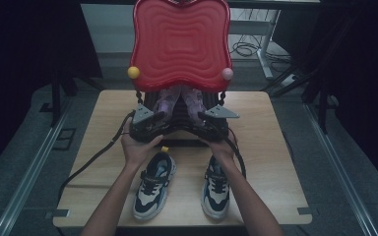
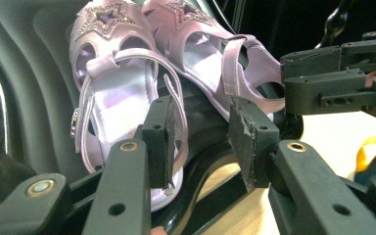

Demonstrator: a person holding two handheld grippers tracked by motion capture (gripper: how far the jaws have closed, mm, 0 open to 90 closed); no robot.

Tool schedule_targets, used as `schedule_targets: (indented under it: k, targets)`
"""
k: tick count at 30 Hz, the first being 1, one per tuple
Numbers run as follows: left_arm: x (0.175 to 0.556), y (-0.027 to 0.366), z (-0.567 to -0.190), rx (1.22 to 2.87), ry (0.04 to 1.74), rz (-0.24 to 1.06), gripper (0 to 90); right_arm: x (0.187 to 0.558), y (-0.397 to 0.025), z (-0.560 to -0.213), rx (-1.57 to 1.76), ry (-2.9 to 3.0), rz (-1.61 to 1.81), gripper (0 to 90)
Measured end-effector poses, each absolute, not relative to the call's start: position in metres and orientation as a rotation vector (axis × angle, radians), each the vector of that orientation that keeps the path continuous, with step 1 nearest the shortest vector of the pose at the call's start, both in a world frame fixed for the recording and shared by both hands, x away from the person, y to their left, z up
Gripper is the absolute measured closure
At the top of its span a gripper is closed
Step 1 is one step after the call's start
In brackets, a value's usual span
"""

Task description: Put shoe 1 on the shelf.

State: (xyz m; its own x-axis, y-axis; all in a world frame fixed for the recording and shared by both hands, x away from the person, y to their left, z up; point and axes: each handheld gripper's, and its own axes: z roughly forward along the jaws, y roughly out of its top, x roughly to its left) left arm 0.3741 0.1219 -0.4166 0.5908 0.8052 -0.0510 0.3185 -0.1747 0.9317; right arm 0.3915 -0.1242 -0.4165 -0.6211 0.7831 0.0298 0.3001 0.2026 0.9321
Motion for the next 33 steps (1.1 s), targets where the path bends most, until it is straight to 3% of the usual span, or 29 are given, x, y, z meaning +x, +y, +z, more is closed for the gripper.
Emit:
schedule_targets:
  k: [33]
  targets:
    - [0.316, 0.16, -0.436, 1.76, 0.961, 0.417, 61.3, 0.338, -0.173, -0.425, 0.976, 2.097, 1.494, 53.0]
